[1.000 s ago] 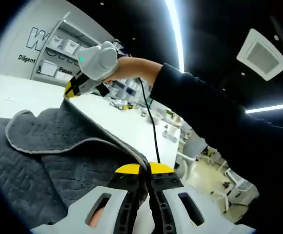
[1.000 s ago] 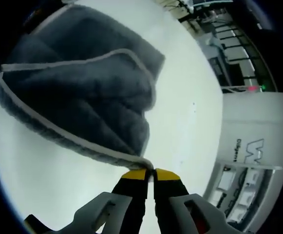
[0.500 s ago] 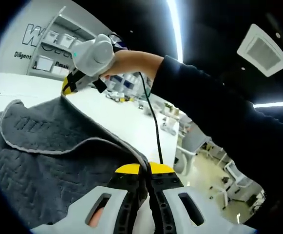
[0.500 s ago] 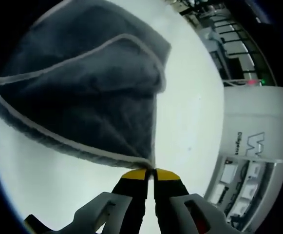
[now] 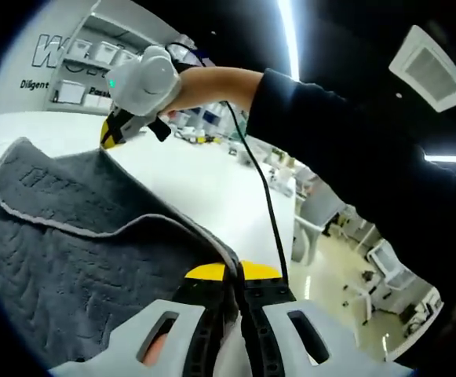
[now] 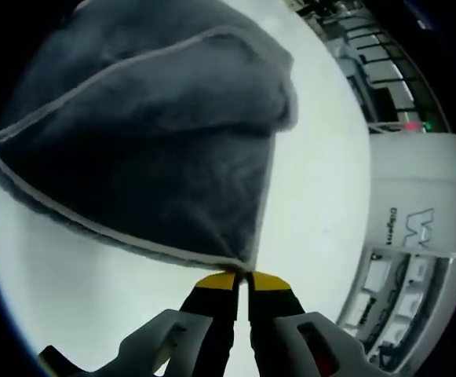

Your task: Open the folded towel by lifting each exposed corner and separating the folded layers until the towel lies flat within the target outline without major curled edges

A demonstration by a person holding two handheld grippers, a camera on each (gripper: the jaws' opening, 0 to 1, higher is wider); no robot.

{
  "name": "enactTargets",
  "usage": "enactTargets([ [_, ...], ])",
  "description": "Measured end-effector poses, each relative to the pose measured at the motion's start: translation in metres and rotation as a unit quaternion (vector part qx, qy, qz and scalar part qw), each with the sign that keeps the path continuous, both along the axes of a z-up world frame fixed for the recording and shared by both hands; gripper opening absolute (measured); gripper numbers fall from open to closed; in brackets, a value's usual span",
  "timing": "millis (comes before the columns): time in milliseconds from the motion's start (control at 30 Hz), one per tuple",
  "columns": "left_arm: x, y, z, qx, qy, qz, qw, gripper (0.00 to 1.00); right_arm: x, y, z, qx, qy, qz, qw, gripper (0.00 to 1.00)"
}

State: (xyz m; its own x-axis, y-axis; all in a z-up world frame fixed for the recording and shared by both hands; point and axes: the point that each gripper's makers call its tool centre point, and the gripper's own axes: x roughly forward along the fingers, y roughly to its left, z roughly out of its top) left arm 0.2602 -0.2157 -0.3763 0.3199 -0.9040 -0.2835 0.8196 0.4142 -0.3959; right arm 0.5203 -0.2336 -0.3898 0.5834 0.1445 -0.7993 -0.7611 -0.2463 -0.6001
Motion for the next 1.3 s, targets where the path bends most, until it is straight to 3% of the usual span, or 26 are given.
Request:
enactTargets([
  [533, -0.008, -0.01, -0.01, 0.015, 0.009, -0.018, 0.9997, 0.08, 0.006, -0.018, -0.013, -0.017, 0.008, -0.019, 0.9997, 0.0],
  [700, -0.011, -0.014, -0.014, 0.021, 0.011, -0.025, 0.9994, 0.1, -0.001, -0.022, -0.016, -0.016, 0.006, -0.024, 0.9996, 0.01],
  [867, -0.015, -0.016, -0.021, 0.029, 0.023, -0.033, 0.9988, 0.16, 0.007, -0.04, 0.006, -0.016, -0.029, -0.057, 0.9978, 0.11],
  [1000, -0.016, -0.017, -0.019, 0.029, 0.019, -0.034, 0.9988, 0.21, 0.009, -0.031, 0.038, 0.033, -0.067, -0.073, 0.9945, 0.2],
  [1100, -0.018, -0.018, -0.017, 0.029, 0.013, -0.034, 0.9989, 0.28, 0.005, -0.008, 0.059, 0.089, -0.078, -0.076, 0.99, 0.38],
  [1133, -0.018, -0.018, -0.015, 0.027, 0.008, -0.032, 0.9991, 0.32, 0.004, -0.001, 0.066, 0.104, -0.083, -0.078, 0.9881, 0.48],
  [1167, -0.018, -0.02, -0.008, 0.016, -0.014, -0.035, 0.9992, 0.37, 0.005, 0.006, 0.074, 0.123, -0.092, -0.084, 0.9845, 0.57],
  [1233, -0.014, -0.019, -0.005, 0.018, -0.034, -0.022, 0.999, 0.57, 0.006, 0.019, 0.088, 0.157, -0.102, -0.091, 0.978, 0.81],
  [1300, -0.013, -0.021, 0.006, -0.005, -0.059, -0.017, 0.9981, 0.86, 0.008, 0.028, 0.102, 0.179, -0.121, -0.094, 0.9718, 0.98],
])
